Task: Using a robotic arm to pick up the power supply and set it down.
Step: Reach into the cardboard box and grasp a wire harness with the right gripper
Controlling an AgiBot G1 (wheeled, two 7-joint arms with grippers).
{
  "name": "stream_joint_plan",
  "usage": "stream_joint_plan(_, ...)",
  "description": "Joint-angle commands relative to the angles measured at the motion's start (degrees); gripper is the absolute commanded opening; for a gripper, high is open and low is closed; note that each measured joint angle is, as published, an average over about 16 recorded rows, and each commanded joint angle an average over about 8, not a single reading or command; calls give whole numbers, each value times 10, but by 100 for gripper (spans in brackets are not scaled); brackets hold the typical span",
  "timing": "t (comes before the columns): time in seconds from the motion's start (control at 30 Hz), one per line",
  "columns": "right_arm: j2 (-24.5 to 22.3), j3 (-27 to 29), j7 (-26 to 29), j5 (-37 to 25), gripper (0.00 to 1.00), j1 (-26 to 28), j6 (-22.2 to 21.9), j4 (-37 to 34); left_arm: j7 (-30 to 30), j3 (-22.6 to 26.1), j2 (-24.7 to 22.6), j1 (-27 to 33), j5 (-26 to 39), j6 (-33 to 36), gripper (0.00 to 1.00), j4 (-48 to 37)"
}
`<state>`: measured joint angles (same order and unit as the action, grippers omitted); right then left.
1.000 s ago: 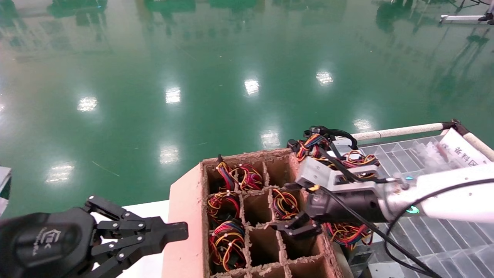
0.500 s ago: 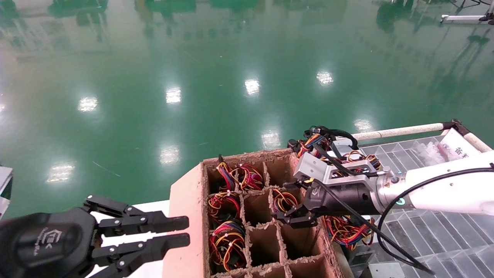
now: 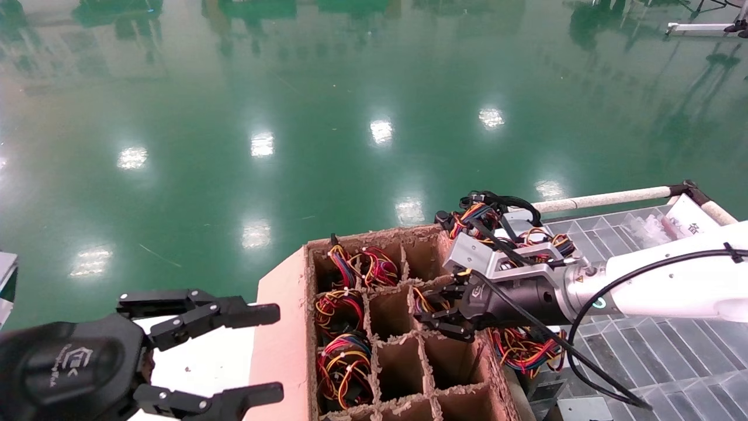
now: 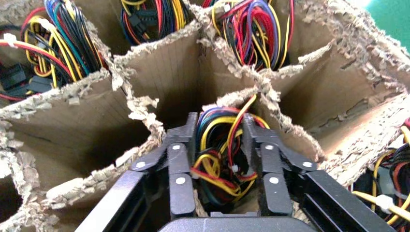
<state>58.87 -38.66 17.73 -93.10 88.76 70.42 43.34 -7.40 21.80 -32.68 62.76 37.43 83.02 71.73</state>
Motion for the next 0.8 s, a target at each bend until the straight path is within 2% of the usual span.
stream_joint_plan(0.03,1,-1,2,-2,0,1,1,-3,0,0,0,0,0,0,100,0)
stream_joint_plan(0.57,-14,13,9,21,0,-1,7,-2,0,0,0,0,0,0,100,0)
stream_joint_plan(0.8,-30,39,5,63,0,-8,11,11,0,0,0,0,0,0,100,0)
